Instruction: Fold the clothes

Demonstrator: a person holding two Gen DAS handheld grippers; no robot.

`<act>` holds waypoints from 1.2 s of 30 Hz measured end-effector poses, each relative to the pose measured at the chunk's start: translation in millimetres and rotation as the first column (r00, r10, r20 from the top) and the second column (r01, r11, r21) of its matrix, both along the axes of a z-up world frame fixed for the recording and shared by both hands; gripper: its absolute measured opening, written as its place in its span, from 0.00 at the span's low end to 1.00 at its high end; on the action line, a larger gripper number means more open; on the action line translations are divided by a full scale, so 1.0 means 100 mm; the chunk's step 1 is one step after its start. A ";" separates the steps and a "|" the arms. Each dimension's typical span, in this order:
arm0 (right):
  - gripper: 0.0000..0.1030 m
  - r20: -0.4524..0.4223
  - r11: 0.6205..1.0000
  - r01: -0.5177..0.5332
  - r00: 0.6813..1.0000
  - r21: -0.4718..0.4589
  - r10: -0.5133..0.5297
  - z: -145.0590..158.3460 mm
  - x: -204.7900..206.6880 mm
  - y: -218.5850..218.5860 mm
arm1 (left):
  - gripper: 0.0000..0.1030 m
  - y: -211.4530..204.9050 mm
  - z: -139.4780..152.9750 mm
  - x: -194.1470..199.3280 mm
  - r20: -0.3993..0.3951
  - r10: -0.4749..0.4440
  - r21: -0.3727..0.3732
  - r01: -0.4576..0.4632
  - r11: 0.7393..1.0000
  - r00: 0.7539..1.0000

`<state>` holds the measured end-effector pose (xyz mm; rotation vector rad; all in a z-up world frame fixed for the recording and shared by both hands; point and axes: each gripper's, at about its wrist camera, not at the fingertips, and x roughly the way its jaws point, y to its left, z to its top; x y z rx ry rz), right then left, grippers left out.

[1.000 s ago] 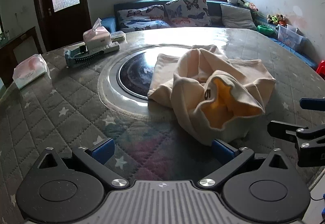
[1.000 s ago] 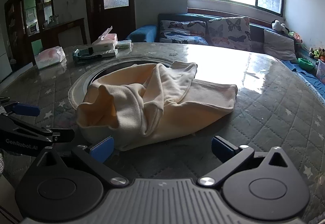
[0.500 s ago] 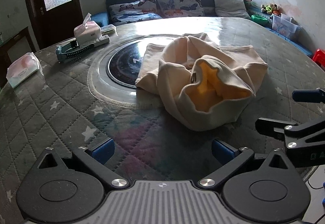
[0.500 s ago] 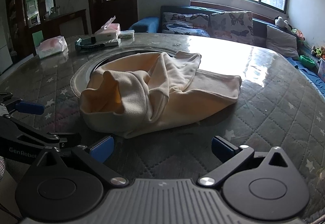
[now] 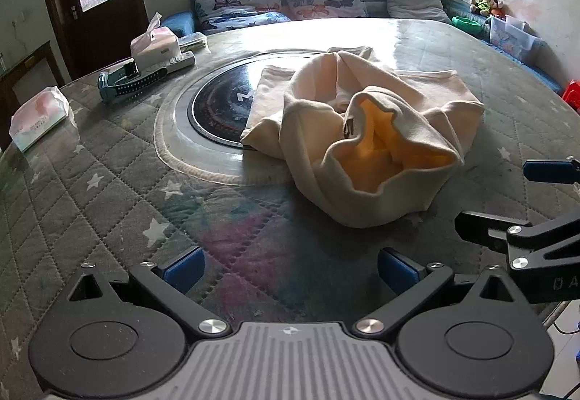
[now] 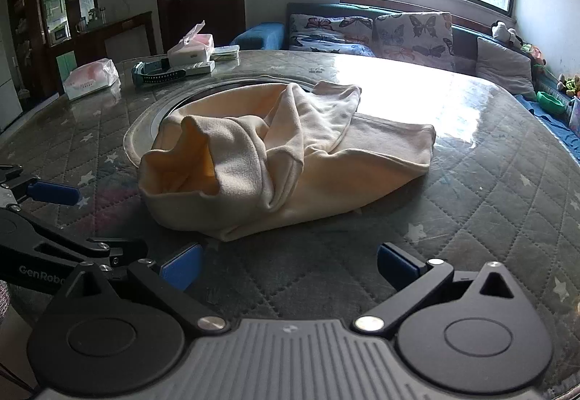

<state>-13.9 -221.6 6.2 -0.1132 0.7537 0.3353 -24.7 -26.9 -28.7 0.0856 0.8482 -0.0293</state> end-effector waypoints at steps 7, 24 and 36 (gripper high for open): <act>1.00 -0.004 1.000 -0.005 1.000 0.001 0.005 -0.01 0.03 0.02 | 1.00 0.01 0.01 0.03 -0.007 0.001 0.000 -0.001 1.000 1.000; 1.00 -0.001 1.000 -0.025 1.000 0.002 0.025 0.00 0.16 0.08 | 1.00 0.09 0.05 0.21 -0.018 -0.005 -0.014 0.004 1.000 1.000; 0.96 0.044 0.994 -0.100 0.994 0.041 0.098 0.31 0.34 0.06 | 1.00 0.24 0.36 0.34 0.048 -0.012 -0.013 0.013 1.000 0.999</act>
